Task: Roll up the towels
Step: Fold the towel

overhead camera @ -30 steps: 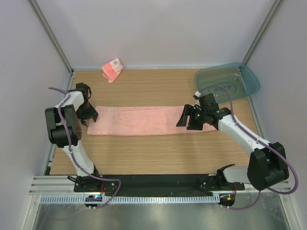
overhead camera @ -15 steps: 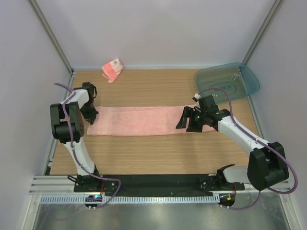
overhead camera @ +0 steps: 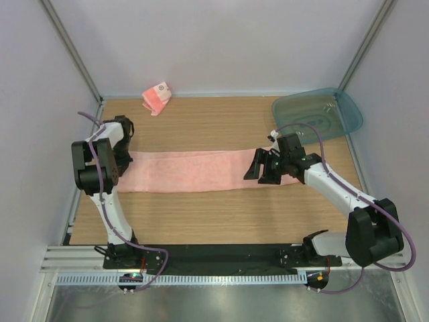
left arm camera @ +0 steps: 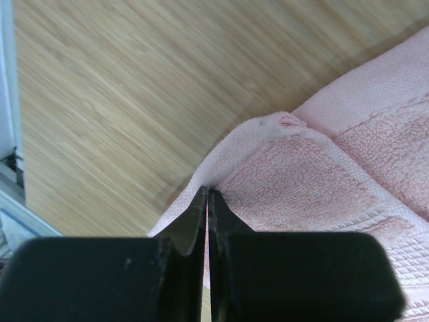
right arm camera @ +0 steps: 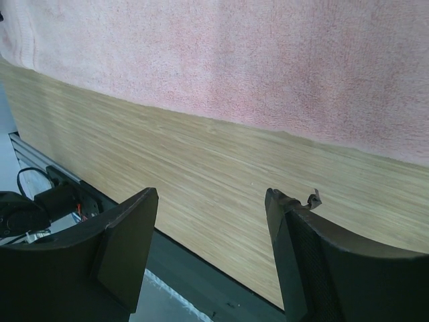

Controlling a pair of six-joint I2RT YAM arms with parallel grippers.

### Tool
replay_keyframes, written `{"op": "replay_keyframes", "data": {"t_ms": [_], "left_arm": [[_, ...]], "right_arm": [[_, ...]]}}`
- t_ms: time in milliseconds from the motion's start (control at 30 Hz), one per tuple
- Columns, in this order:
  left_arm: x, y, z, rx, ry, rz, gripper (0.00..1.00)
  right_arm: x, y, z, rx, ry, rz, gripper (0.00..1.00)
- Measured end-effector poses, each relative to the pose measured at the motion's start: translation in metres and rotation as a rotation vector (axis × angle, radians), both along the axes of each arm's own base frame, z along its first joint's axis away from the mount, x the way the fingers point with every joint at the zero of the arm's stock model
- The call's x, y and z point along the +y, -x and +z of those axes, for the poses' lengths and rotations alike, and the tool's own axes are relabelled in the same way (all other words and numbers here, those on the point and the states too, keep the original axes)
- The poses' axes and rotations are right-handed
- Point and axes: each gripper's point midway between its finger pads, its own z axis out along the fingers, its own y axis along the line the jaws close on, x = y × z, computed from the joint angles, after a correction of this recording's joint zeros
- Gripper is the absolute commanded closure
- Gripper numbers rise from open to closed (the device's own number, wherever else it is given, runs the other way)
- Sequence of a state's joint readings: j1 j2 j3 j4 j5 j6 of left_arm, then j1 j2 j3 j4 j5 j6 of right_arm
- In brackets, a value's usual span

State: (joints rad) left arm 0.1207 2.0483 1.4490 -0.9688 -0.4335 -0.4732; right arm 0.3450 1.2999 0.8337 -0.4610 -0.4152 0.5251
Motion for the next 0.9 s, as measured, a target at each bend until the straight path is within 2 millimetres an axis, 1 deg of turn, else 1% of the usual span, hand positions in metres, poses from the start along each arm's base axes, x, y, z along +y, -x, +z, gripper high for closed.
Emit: {"op": "replay_keyframes", "data": {"t_ms": [267, 300, 333, 400, 433, 500, 600, 633, 700, 733, 800, 833, 900], "left_arm": [[0.036, 0.02, 0.002, 0.067, -0.057, 0.051, 0.99], [0.041, 0.023, 0.003, 0.073, -0.062, 0.061, 0.86], [0.044, 0.025, 0.004, 0.078, -0.066, 0.067, 0.78], [0.05, 0.029, 0.01, 0.075, -0.076, 0.085, 0.58], [0.052, 0.03, 0.015, 0.061, -0.079, 0.092, 0.41], [0.052, 0.03, 0.034, 0.004, -0.086, 0.101, 0.34], [0.046, 0.025, 0.075, -0.149, -0.088, 0.111, 0.32], [0.043, 0.023, 0.092, -0.218, -0.088, 0.109, 0.32], [0.032, 0.025, 0.123, -0.342, -0.087, 0.089, 0.32], [0.026, 0.025, 0.137, -0.392, -0.086, 0.072, 0.32], [0.009, 0.024, 0.155, -0.468, -0.08, 0.023, 0.32], [0.001, 0.022, 0.16, -0.492, -0.075, -0.001, 0.32], [-0.016, 0.019, 0.162, -0.517, -0.056, -0.053, 0.33]], "right_arm": [[-0.002, 0.001, 0.005, -0.027, -0.003, -0.005, 0.21], [-0.003, 0.0, 0.005, -0.033, 0.005, -0.012, 0.21], [-0.006, -0.001, 0.004, -0.039, 0.018, -0.024, 0.21], [-0.013, -0.003, 0.0, -0.049, 0.05, -0.058, 0.21], [-0.018, -0.004, -0.003, -0.053, 0.073, -0.086, 0.21], [-0.032, -0.006, -0.008, -0.057, 0.127, -0.153, 0.21], [-0.059, -0.009, -0.015, -0.055, 0.201, -0.27, 0.21], [-0.071, -0.012, -0.017, -0.051, 0.227, -0.32, 0.21], [-0.096, -0.019, -0.021, -0.043, 0.276, -0.423, 0.21], [-0.104, -0.021, -0.022, -0.037, 0.292, -0.455, 0.21], [-0.124, -0.024, -0.028, -0.014, 0.329, -0.53, 0.21], [-0.131, -0.025, -0.032, 0.001, 0.344, -0.556, 0.21], [-0.142, -0.026, -0.042, 0.034, 0.372, -0.594, 0.21]]}}
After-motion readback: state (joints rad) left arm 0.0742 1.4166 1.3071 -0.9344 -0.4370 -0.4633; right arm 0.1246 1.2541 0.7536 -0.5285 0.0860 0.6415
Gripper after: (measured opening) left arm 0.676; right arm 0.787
